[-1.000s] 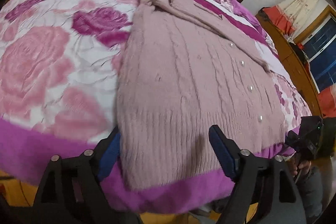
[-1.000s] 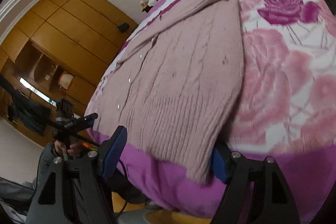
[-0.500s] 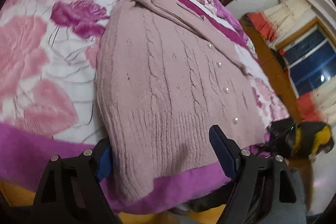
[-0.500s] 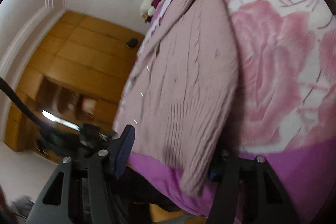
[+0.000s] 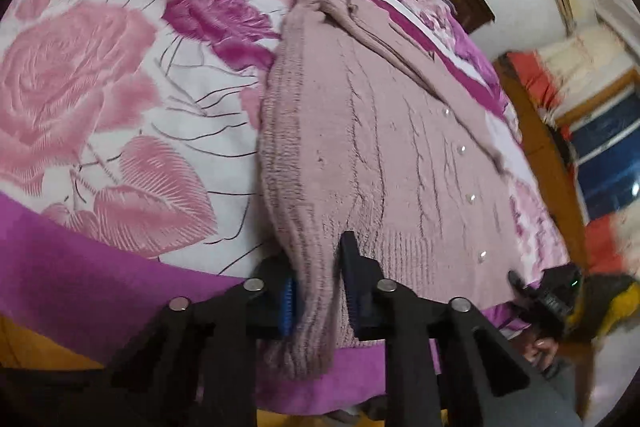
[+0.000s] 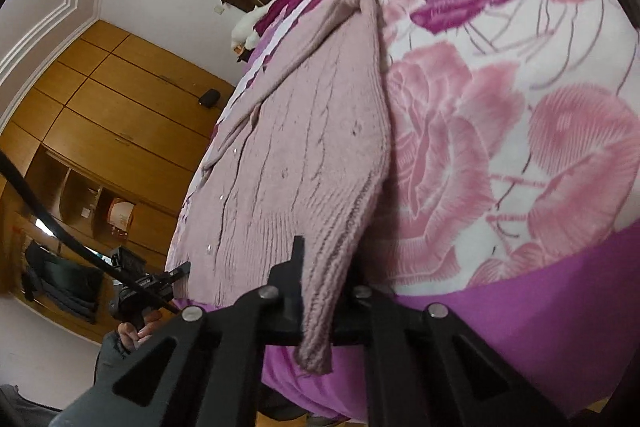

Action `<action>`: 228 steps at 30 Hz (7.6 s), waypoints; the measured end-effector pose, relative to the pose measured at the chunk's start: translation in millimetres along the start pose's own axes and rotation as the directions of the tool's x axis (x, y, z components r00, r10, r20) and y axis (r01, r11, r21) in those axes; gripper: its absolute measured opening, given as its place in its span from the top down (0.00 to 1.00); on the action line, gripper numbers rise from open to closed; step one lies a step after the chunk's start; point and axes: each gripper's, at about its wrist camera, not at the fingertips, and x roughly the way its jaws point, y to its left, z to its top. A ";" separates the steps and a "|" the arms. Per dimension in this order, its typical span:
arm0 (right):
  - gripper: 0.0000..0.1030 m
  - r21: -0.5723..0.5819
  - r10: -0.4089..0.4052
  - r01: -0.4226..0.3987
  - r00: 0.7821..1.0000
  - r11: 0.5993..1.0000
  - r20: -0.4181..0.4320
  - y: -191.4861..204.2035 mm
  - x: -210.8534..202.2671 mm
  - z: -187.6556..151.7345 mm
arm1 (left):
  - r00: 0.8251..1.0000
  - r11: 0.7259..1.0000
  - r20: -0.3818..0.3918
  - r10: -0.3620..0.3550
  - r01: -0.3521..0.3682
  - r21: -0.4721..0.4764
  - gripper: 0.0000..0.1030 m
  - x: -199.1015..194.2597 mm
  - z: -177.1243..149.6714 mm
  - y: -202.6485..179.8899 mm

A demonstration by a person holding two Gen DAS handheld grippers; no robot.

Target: Fold small clothes

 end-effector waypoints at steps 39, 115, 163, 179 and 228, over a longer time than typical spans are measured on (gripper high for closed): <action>0.94 -0.307 0.106 -0.035 0.970 0.951 0.219 112.8 -6.6 110.9 | 0.961 0.989 0.242 -0.133 0.113 0.097 1.00 -37.2 81.4 -70.2; 0.40 -0.113 -0.157 0.183 0.966 0.977 0.206 28.8 125.0 282.7 | 1.000 0.998 0.009 -0.017 0.018 -0.053 0.81 124.1 274.5 -35.3; 0.41 -0.219 -0.241 0.276 0.955 0.936 0.172 33.9 70.4 243.9 | 0.991 0.994 0.077 0.108 -0.106 -0.025 0.69 74.1 210.5 -26.1; 0.76 -0.209 -0.356 0.378 0.925 0.902 0.134 14.4 79.7 234.2 | 0.989 0.991 0.071 0.131 -0.129 -0.029 0.99 84.9 206.4 -27.6; 0.86 0.106 0.066 -0.072 0.996 0.992 0.063 -73.8 112.1 292.7 | 0.977 0.985 0.127 0.171 -0.169 -0.022 0.87 76.5 219.0 -25.9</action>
